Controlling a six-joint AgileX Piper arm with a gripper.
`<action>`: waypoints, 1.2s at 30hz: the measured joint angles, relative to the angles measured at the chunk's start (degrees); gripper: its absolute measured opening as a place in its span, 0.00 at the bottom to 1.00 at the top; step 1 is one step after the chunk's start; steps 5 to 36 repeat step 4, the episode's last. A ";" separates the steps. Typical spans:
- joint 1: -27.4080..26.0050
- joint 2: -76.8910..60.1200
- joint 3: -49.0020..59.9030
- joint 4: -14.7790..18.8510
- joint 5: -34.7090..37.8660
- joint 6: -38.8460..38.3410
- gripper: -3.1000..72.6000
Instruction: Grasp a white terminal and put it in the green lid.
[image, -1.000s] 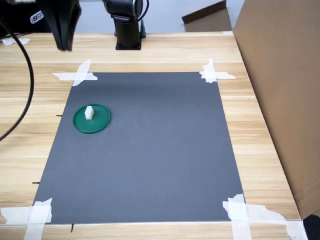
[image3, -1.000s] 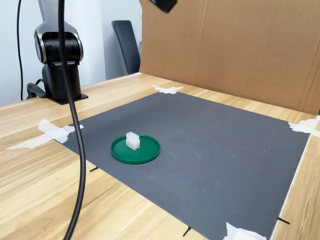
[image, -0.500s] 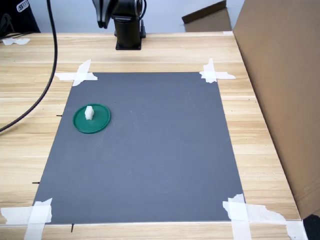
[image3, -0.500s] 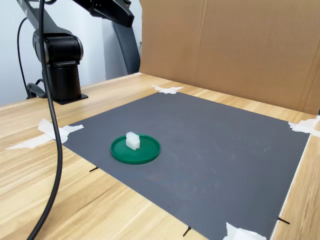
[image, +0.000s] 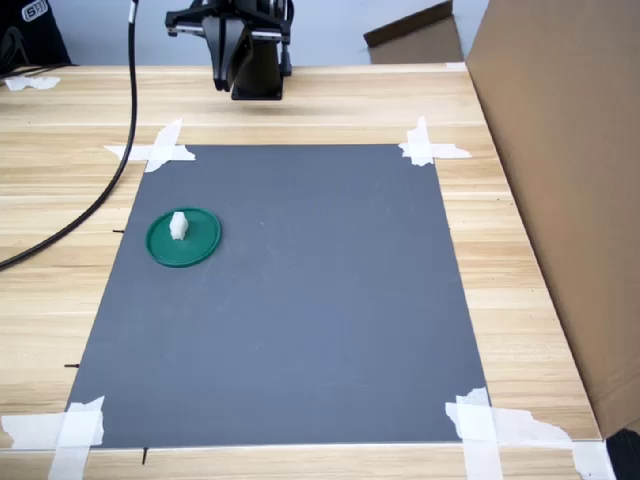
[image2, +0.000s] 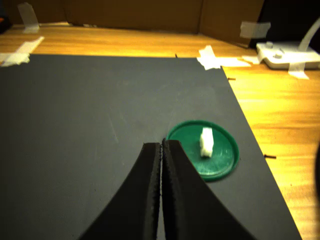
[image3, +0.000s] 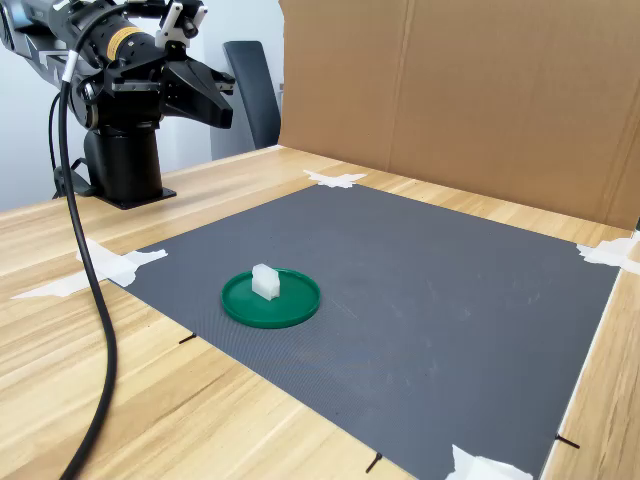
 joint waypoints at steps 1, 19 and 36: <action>0.00 -0.11 0.00 0.00 0.20 0.01 0.01; 0.00 -0.81 0.00 0.05 0.32 0.06 0.00; 0.00 -0.81 0.00 0.05 0.32 0.06 0.00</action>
